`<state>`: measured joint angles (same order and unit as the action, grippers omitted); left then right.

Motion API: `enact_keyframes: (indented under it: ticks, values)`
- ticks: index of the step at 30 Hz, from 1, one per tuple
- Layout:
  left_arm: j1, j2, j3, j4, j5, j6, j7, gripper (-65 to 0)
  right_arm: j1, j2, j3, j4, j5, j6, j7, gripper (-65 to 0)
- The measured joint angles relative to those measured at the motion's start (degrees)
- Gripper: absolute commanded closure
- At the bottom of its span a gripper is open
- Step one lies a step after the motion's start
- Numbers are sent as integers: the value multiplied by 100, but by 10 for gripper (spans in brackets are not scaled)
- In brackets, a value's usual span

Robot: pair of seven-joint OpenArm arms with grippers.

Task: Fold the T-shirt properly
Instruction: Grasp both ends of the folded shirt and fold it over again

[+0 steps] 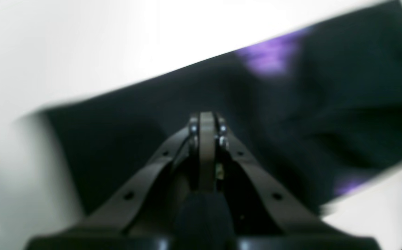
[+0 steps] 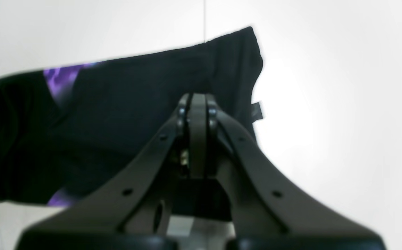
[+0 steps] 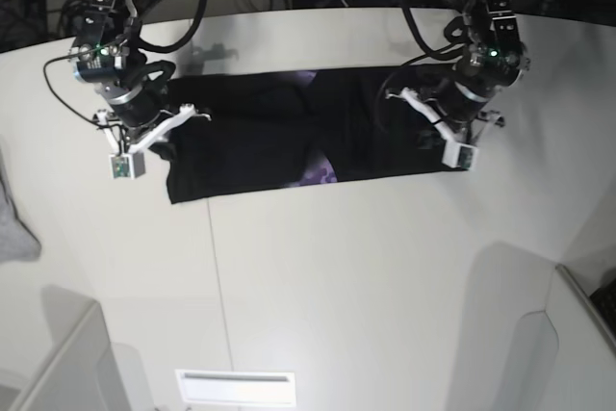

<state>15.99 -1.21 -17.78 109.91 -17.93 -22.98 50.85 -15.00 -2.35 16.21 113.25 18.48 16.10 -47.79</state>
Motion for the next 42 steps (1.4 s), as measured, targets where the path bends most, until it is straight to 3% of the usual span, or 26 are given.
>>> enact_keyframes:
  ticks: [1,3,5,7,9,15,21,31,36,42]
  values:
    - [70,17,-328,-2,-37,-11,-22,0,81,-28,44,0,57,26,-271,-17]
    - [245,-103,-890,-2,-37,-146,-48,0,352,-48,232,-4,35,39,-697,-212]
    - [404,-297,-1377,-35,17,-629,-13,0,595,4,330,-2,-26,31,-949,-366]
    - [479,-378,-1751,-125,81,-929,-219,0,708,0,330,-15,26,103,-1025,-440]
    - [577,-422,-1950,-380,22,-1220,-691,0,785,-9,422,-190,369,457,-1152,-429]
    - [990,-546,-2013,-1355,79,-1307,-1703,0,1502,153,1150,-1453,520,520,-1908,-413]
    - [925,-531,-2000,-1641,17,-1309,-1818,0,1725,234,1207,-2240,533,848,-2050,-413]
    - [737,-533,-1537,-1738,31,-1309,-1895,0,1792,234,1176,-2927,713,903,-1871,-411]
    - [501,-542,-1364,-1899,11,-1309,-1932,0,1526,236,1156,-2933,1515,938,-1862,-411]
    - [380,-544,-1362,-1943,17,-1309,-1893,0,1526,249,1154,-2933,1567,944,-1978,-410]
